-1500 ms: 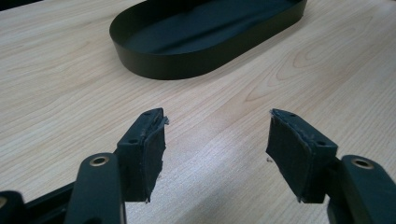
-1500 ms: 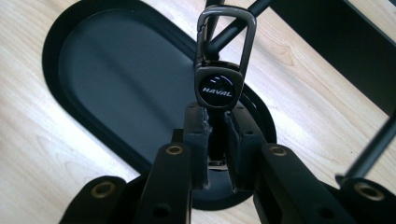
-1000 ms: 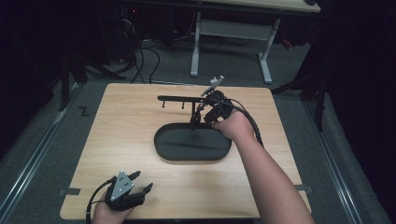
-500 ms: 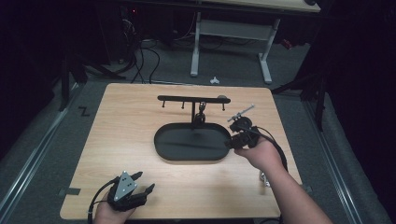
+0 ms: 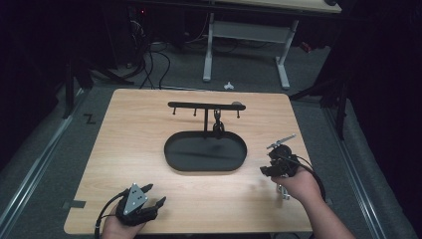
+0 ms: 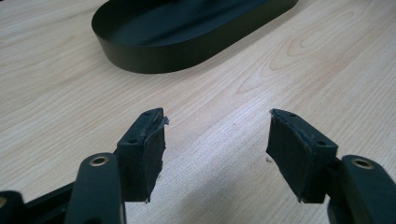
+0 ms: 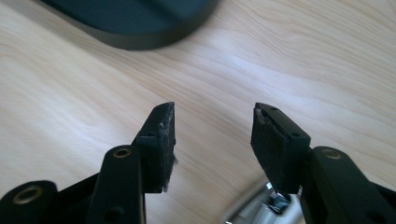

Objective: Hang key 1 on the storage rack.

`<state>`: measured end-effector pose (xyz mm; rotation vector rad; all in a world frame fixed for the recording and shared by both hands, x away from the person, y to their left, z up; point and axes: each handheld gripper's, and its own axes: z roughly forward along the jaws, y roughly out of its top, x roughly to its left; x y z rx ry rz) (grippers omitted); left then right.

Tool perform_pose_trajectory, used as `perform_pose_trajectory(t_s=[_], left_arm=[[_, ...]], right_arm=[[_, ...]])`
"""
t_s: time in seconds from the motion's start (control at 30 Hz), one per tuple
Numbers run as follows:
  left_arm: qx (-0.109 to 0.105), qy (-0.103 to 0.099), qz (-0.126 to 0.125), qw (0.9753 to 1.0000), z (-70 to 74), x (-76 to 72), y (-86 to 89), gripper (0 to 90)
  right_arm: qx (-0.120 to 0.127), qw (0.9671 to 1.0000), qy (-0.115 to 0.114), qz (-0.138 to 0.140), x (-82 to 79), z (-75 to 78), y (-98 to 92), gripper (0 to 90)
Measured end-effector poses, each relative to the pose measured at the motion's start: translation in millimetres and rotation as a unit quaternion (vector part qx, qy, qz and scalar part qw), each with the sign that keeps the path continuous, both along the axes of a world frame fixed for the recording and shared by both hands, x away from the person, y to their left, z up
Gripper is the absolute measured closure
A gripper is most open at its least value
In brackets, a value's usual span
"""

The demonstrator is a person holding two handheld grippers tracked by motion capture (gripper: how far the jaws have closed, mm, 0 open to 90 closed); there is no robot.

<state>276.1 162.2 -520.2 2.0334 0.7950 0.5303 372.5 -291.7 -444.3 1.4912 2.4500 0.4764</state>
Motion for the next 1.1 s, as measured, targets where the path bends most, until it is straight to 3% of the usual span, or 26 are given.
perform_pose_trajectory(t_s=[0.3,0.43,0.47,0.57,0.77,0.87,1.1], left_arm=[[0.000,0.002,0.000,1.0000,-0.1,-0.2,1.2,37.2],[0.000,0.003,0.001,1.0000,-0.8,0.8,1.9,37.2],[0.001,0.005,0.001,1.0000,-1.3,1.3,2.2,37.2],[0.003,0.007,0.001,1.0000,-1.8,1.5,2.5,37.2],[0.002,0.007,0.002,1.0000,-2.2,1.7,3.1,37.2],[0.004,0.008,0.000,1.0000,-2.3,1.7,2.7,37.2],[0.004,0.007,-0.001,1.0000,-2.0,1.6,2.9,37.3]], right_arm=[[-0.011,0.9981,0.019,-0.058,8.2,-24.0,-42.0,49.2],[-0.008,0.9977,0.016,-0.065,11.3,-30.6,-52.3,49.6],[-0.011,0.9973,0.025,-0.068,13.3,-33.1,-53.7,50.9],[-0.015,0.9971,0.032,-0.068,15.7,-37.5,-54.6,53.0],[-0.031,0.9975,0.047,-0.042,17.7,-46.4,-46.4,67.2],[-0.026,0.9980,0.049,-0.030,16.8,-46.4,-39.6,74.3],[-0.028,0.9979,0.048,-0.034,16.8,-41.5,-36.8,84.0]])
